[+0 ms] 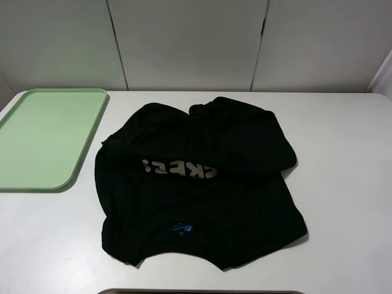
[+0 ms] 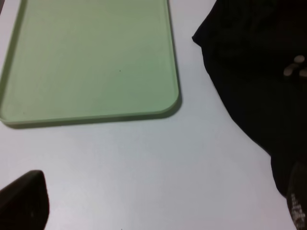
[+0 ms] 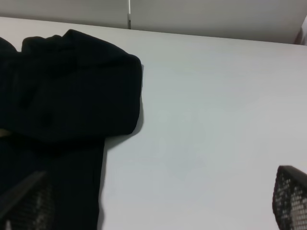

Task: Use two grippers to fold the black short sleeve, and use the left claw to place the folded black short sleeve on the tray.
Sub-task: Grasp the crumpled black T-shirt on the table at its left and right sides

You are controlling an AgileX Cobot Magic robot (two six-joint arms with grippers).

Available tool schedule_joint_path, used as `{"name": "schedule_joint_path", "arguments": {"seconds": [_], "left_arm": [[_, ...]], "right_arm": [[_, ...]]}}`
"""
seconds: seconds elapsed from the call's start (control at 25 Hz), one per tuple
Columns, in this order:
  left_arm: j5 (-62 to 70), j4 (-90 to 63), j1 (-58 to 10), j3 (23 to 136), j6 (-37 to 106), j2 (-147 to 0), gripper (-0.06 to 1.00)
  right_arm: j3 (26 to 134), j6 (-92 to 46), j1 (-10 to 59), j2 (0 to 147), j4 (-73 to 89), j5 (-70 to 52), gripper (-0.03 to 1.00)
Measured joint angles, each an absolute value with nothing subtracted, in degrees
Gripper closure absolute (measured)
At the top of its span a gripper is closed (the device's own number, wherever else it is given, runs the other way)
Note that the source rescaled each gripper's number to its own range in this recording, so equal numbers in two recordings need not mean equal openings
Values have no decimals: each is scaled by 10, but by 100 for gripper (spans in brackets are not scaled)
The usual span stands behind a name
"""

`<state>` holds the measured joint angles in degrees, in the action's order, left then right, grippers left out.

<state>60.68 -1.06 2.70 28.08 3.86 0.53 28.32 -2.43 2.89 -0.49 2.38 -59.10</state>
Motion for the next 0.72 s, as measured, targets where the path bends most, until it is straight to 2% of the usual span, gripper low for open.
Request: {"name": "schedule_joint_path", "arguments": {"seconds": [0.72], "left_arm": [[607,-11,27,281,39,5,-6]], "right_arm": [[283,-24,29,-5,24,-591,-3]]}}
